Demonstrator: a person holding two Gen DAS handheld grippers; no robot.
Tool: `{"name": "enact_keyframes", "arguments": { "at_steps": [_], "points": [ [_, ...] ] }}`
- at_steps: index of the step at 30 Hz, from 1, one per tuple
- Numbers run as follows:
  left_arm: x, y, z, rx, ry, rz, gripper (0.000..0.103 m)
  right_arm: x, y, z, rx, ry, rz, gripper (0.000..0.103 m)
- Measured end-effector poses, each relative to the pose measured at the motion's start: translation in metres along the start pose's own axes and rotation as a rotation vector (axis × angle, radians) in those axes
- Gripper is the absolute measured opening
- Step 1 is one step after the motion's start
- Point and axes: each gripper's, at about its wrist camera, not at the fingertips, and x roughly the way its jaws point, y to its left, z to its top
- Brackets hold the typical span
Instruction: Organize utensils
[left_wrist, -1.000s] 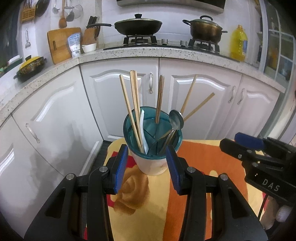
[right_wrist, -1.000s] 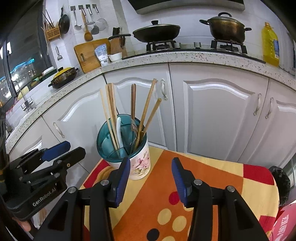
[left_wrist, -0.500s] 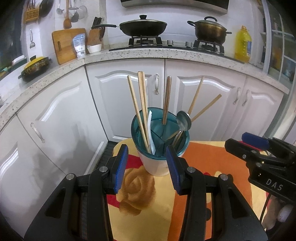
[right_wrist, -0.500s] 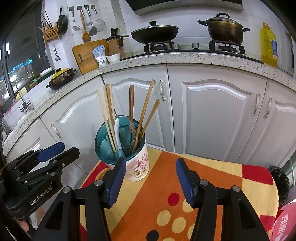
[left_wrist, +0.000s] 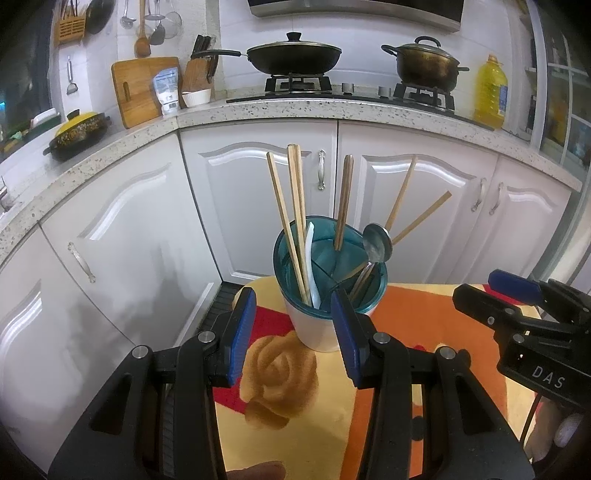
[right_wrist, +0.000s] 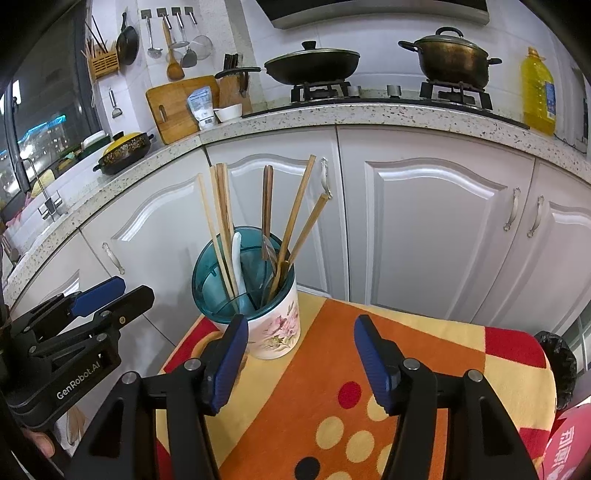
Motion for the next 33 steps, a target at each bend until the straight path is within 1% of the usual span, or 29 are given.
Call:
{"name": "enact_keyframes", "arguments": {
  "at_steps": [20,33],
  "points": [
    [0.0023,0.0006,-0.0017,0.001,0.006,0.009,0.041,0.0056,0.0041,-0.0037,-0.007,0.014,0.007,0.058],
    [0.0037,0.0007,-0.0045,0.002,0.031,0.008,0.041,0.0059,0.0023,-0.0033,-0.002,0.017,0.006,0.059]
  ]
}}
